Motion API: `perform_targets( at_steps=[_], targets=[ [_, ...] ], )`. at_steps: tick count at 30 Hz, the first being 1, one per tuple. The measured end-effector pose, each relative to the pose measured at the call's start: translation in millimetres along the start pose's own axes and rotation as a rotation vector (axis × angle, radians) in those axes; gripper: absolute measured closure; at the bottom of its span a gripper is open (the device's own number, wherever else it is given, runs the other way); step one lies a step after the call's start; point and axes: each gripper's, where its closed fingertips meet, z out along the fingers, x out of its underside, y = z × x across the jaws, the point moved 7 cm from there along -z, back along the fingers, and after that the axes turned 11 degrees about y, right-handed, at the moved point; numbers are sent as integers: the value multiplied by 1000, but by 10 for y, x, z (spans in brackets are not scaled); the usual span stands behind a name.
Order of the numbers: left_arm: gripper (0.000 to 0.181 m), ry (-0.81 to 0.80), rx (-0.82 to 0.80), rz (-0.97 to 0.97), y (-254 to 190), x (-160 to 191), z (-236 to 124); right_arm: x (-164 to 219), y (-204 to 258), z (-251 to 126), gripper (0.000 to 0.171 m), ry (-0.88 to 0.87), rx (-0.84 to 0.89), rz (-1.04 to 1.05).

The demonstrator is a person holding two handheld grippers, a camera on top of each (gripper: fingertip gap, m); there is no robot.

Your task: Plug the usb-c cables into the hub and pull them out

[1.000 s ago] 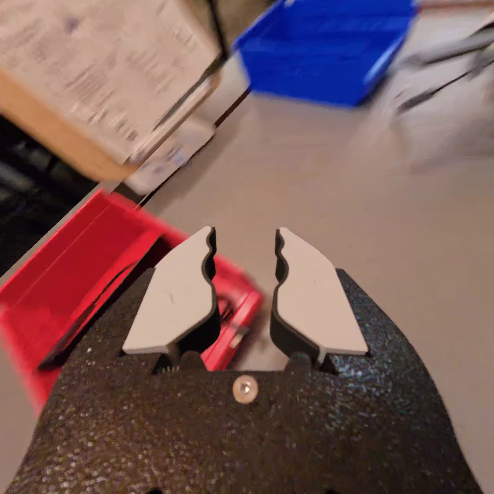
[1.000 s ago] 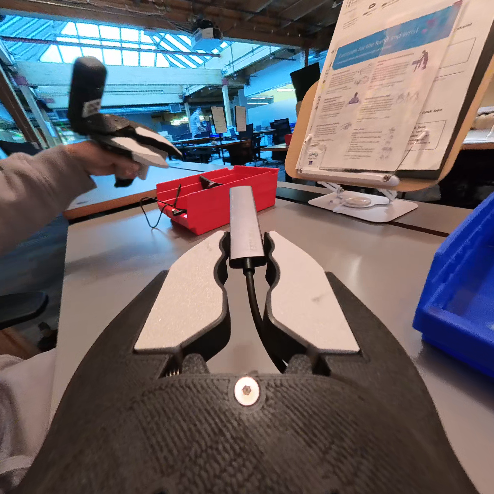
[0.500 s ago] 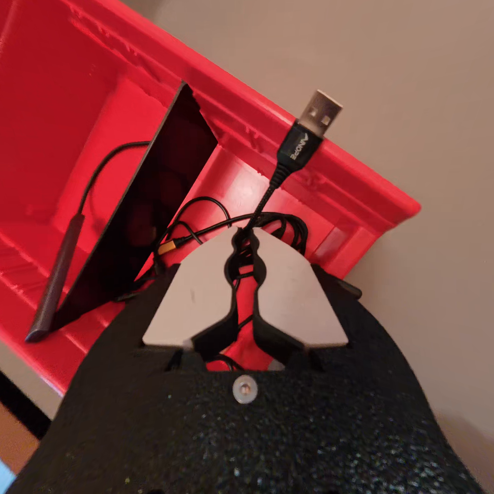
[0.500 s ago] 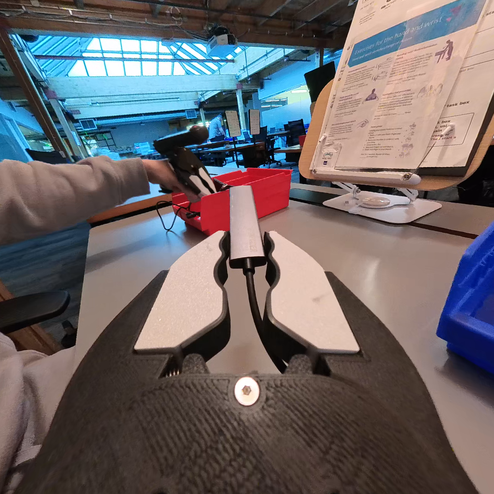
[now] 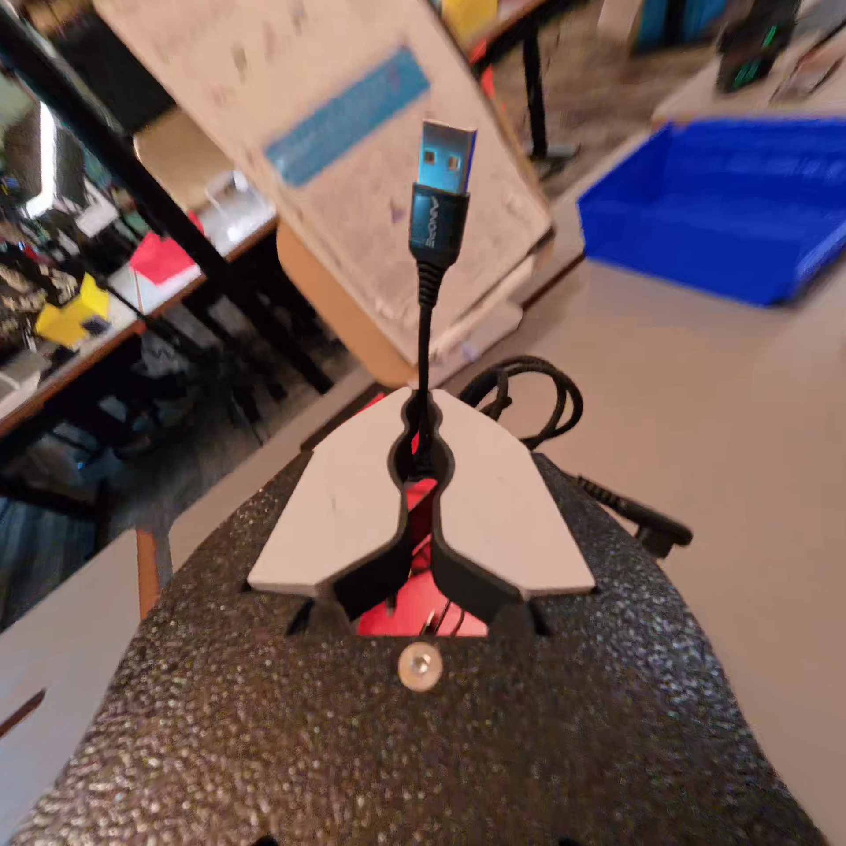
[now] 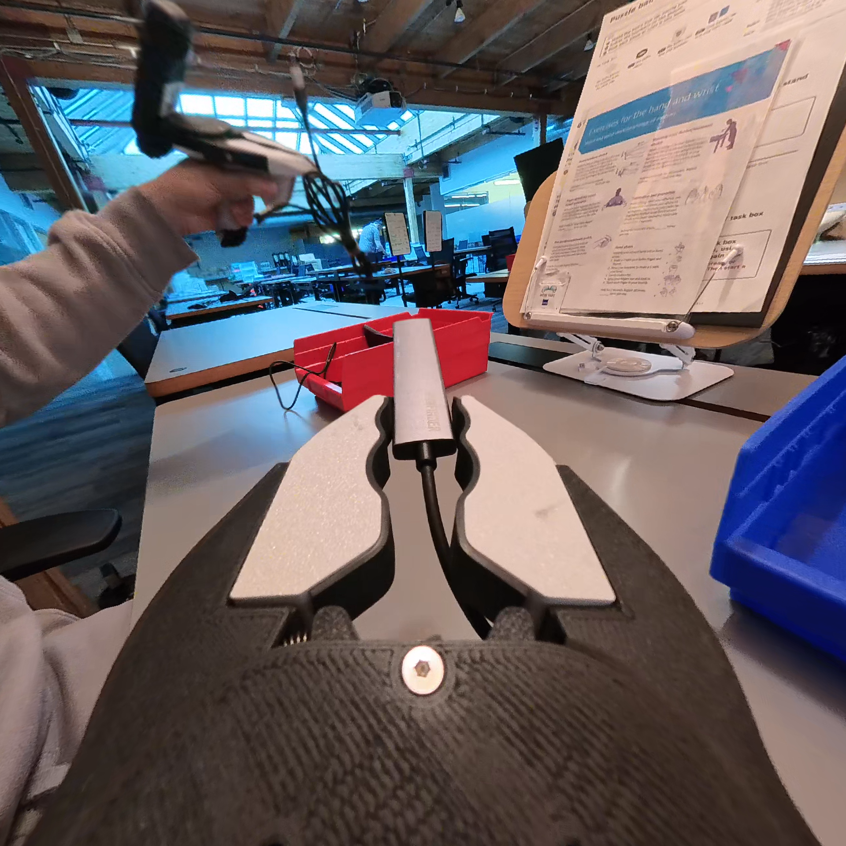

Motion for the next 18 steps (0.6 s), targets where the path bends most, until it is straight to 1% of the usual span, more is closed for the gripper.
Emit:
perform_targets(
  at_steps=[3, 5, 7, 9, 12, 15, 18],
  targets=[
    [180, -121, 57, -2, -248, -370, -178, -33, -20, -42, 147, -34, -3, 17],
    [180, -128, 138, -2, -482, -481, -130, -39, -35, -72, 147, -49, -8, 29],
    [180, -87, 209, 1, -742, -495, 36, -40, -50, -99, 147, -55, 0, 28],
    [180, -49, 278, -10, -1028, -445, 281, -53, -56, -125, 147, -62, 3, 27],
    [180, -45, 343, -56, -1456, -288, 751, -72, -66, -155, 147, -75, 5, 21],
    [180, -28, 367, -76, -1858, -78, 1207, -62, -90, -175, 146, -82, 11, 29],
    [180, -1, 330, 69, -2205, 106, 1463, -57, -89, -202, 146, -84, 11, 27]
  ],
)
